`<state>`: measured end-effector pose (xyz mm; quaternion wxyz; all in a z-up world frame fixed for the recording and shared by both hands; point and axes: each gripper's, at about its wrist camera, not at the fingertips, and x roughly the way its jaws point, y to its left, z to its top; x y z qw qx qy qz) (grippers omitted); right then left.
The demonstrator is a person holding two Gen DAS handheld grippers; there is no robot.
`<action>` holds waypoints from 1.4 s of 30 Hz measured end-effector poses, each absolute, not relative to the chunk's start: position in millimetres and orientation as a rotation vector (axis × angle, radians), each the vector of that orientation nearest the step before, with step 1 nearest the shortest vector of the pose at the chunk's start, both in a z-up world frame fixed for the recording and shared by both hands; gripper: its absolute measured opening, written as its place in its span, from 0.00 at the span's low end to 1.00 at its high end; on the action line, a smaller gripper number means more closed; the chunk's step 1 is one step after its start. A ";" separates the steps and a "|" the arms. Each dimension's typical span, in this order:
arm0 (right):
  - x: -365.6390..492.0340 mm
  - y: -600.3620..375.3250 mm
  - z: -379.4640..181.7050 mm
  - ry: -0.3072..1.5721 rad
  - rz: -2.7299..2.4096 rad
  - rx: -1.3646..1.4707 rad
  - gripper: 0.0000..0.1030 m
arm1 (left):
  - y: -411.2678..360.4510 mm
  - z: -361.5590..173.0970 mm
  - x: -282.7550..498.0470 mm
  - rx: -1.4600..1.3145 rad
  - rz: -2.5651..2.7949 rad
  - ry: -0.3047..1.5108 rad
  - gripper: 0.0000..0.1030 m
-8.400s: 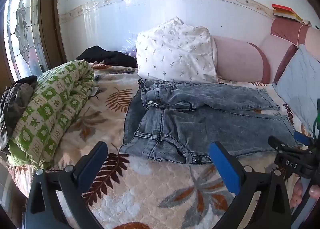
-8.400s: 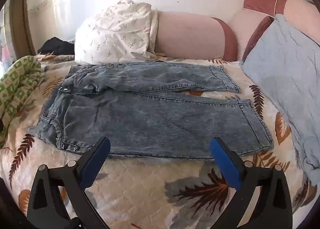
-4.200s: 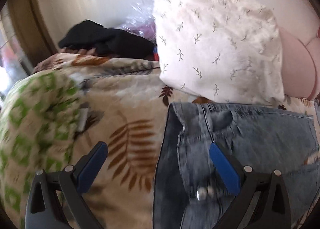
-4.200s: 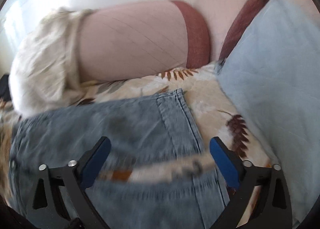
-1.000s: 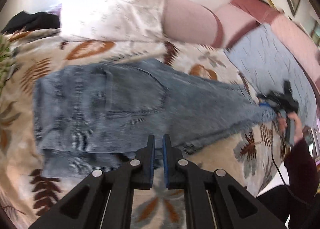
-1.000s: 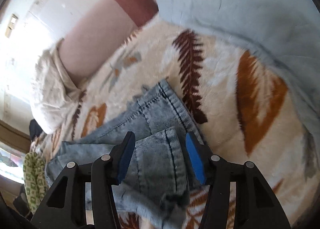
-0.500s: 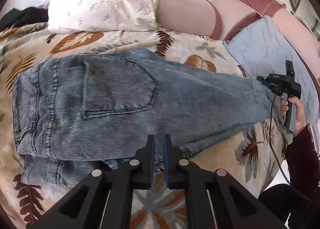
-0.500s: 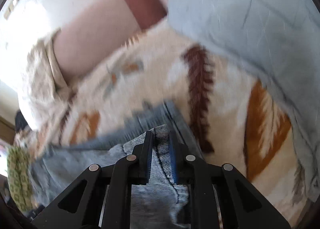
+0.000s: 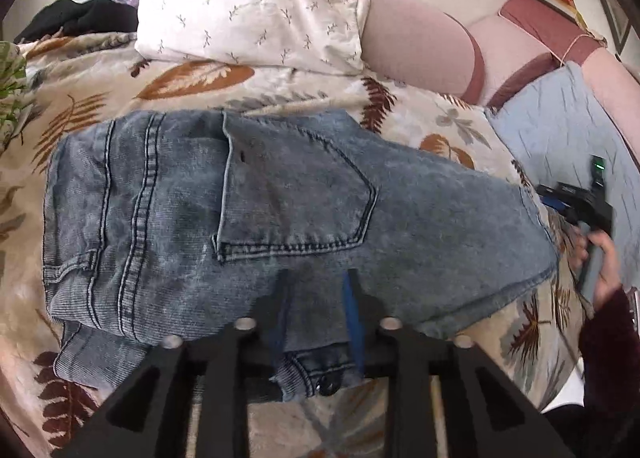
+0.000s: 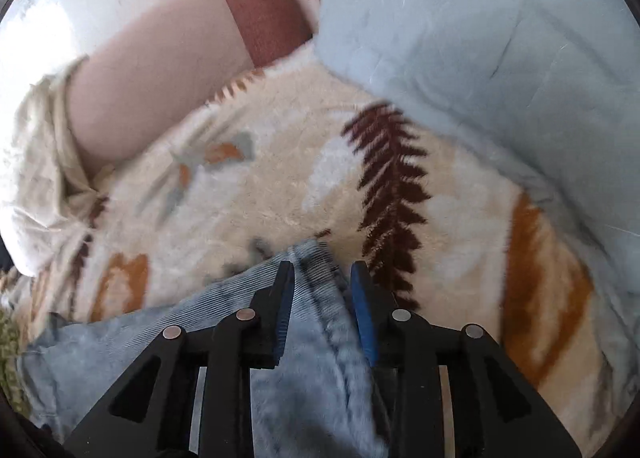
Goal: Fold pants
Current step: 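Lift both held hems and fold the legs over onto the waistband, then open both grippers and release the folded jeans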
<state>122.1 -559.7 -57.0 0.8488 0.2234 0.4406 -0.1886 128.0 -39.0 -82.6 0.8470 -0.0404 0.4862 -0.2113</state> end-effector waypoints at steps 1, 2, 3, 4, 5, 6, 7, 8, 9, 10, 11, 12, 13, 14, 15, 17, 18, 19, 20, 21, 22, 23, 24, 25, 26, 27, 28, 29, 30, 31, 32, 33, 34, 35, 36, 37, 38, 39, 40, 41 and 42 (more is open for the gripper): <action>113.2 -549.4 -44.3 0.906 -0.368 0.443 0.29 | -41.5 -80.7 127.4 -0.084 -0.441 1.010 0.37; 107.3 -539.7 -37.0 0.900 -0.352 0.413 0.29 | -44.3 -79.2 127.2 -0.085 -0.436 1.001 0.39; 99.3 -527.6 -29.8 0.897 -0.329 0.383 0.29 | -48.4 -77.6 125.9 -0.081 -0.435 0.995 0.40; 91.3 -514.5 -24.9 0.901 -0.294 0.365 0.32 | -53.6 -75.5 124.5 -0.068 -0.441 0.987 0.41; 82.4 -497.3 -22.3 0.913 -0.243 0.353 0.32 | -60.5 -72.6 122.4 -0.043 -0.447 0.967 0.45; 76.8 -483.8 -22.3 0.921 -0.218 0.341 0.32 | -63.3 -70.9 121.3 -0.024 -0.433 0.942 0.48; 72.1 -470.1 -23.7 0.934 -0.199 0.317 0.32 | -63.7 -70.7 121.8 -0.011 -0.407 0.920 0.52; 69.6 -459.2 -25.7 0.949 -0.194 0.288 0.32 | -62.3 -74.3 123.7 -0.004 -0.373 0.916 0.54; 67.5 -448.2 -28.5 0.965 -0.197 0.258 0.32 | -59.9 -79.6 126.3 -0.004 -0.354 0.940 0.54; 66.2 -438.8 -34.1 0.986 -0.197 0.239 0.32 | -56.6 -86.1 129.6 -0.005 -0.336 0.974 0.54; 64.9 -430.4 -42.6 1.019 -0.191 0.242 0.32 | -53.0 -93.2 132.0 -0.001 -0.314 1.002 0.53; 63.5 -422.9 -52.5 1.053 -0.187 0.246 0.32 | -49.7 -98.4 132.6 0.004 -0.303 1.007 0.53; 61.6 -415.5 -62.0 1.078 -0.195 0.228 0.32 | -49.3 -99.4 130.2 0.013 -0.303 1.001 0.53; 61.1 -407.7 -70.2 1.089 -0.209 0.186 0.32 | -50.9 -99.6 128.2 0.036 -0.303 0.994 0.53; 57.9 -402.2 -73.7 1.079 -0.221 0.148 0.32 | -53.8 -101.1 126.3 0.069 -0.298 0.998 0.53; 51.7 -392.2 -76.0 1.069 -0.240 0.082 0.32 | -59.1 -105.6 120.7 0.133 -0.288 0.999 0.53; 48.2 -392.2 -77.0 1.072 -0.247 0.089 0.32 | -61.2 -106.5 116.9 0.158 -0.285 0.990 0.53; 44.1 -392.2 -77.6 1.072 -0.251 0.104 0.32 | -62.4 -107.8 112.3 0.181 -0.285 0.984 0.53; 41.1 -393.0 -78.7 1.079 -0.253 0.117 0.32 | -62.1 -108.9 107.4 0.192 -0.285 0.979 0.53; 39.7 -392.8 -79.7 1.079 -0.256 0.125 0.32 | -60.5 -110.0 103.3 0.196 -0.286 0.974 0.53; 37.9 -393.3 -80.4 1.084 -0.261 0.139 0.32 | -58.5 -110.7 100.1 0.199 -0.290 0.969 0.53; 36.0 -394.5 -81.2 1.087 -0.266 0.152 0.32 | -56.9 -109.7 97.4 0.201 -0.294 0.966 0.53; 32.8 -394.0 -81.3 1.088 -0.268 0.155 0.32 | -54.7 -109.4 95.9 0.200 -0.299 0.967 0.53; 29.4 -393.6 -81.3 1.093 -0.270 0.161 0.32 | -52.5 -110.0 94.0 0.193 -0.298 0.975 0.54; 26.7 -394.4 -81.4 1.092 -0.273 0.174 0.33 | -47.8 -110.5 93.1 0.174 -0.299 0.982 0.55; 25.3 -394.0 -82.2 1.096 -0.281 0.178 0.33 | -45.4 -111.2 91.4 0.163 -0.304 0.982 0.55; 24.3 -393.7 -82.4 1.097 -0.281 0.182 0.33 | -44.1 -111.8 91.0 0.159 -0.309 0.979 0.55; 24.6 -393.1 -82.5 1.099 -0.283 0.181 0.33 | -43.4 -112.3 90.3 0.159 -0.312 0.978 0.55; 24.6 -392.3 -81.8 1.105 -0.289 0.181 0.33 | -43.1 -111.2 89.9 0.158 -0.312 0.977 0.55; 24.6 -391.4 -81.7 1.108 -0.295 0.180 0.33 | -43.0 -109.7 90.2 0.149 -0.312 0.975 0.55; 23.9 -388.7 -80.5 1.111 -0.305 0.168 0.32 | -40.8 -107.3 89.7 0.133 -0.317 0.979 0.54; 22.7 -386.3 -79.9 1.113 -0.313 0.157 0.32 | -39.2 -105.6 88.7 0.124 -0.324 0.982 0.54; 21.9 -383.2 -78.0 1.112 -0.323 0.141 0.33 | -36.9 -102.6 87.5 0.115 -0.333 0.982 0.55; 21.5 -379.6 -74.7 1.113 -0.334 0.128 0.34 | -33.6 -97.5 85.8 0.105 -0.343 0.974 0.55; 21.9 -377.7 -71.9 1.118 -0.328 0.136 0.36 | -30.8 -92.7 84.2 0.099 -0.343 0.960 0.55; 23.2 -375.9 -67.2 1.117 -0.295 0.161 0.36 | -27.1 -85.4 81.9 0.097 -0.341 0.936 0.57; 24.7 -373.1 -61.3 1.103 -0.249 0.183 0.36 | -25.1 -79.6 80.4 0.098 -0.344 0.916 0.60; 26.9 -367.5 -52.8 1.078 -0.195 0.197 0.36 | -23.6 -72.8 78.5 0.101 -0.351 0.887 0.62; 32.6 -357.5 -38.5 1.037 -0.129 0.200 0.36 | -23.1 -67.0 76.7 0.109 -0.361 0.859 0.66; 39.4 -348.6 -27.5 1.007 -0.068 0.205 0.36 | -23.3 -63.9 75.4 0.116 -0.371 0.842 0.70; 46.6 -341.5 -20.0 0.991 -0.015 0.218 0.38 | -23.9 -61.9 73.9 0.125 -0.386 0.827 0.72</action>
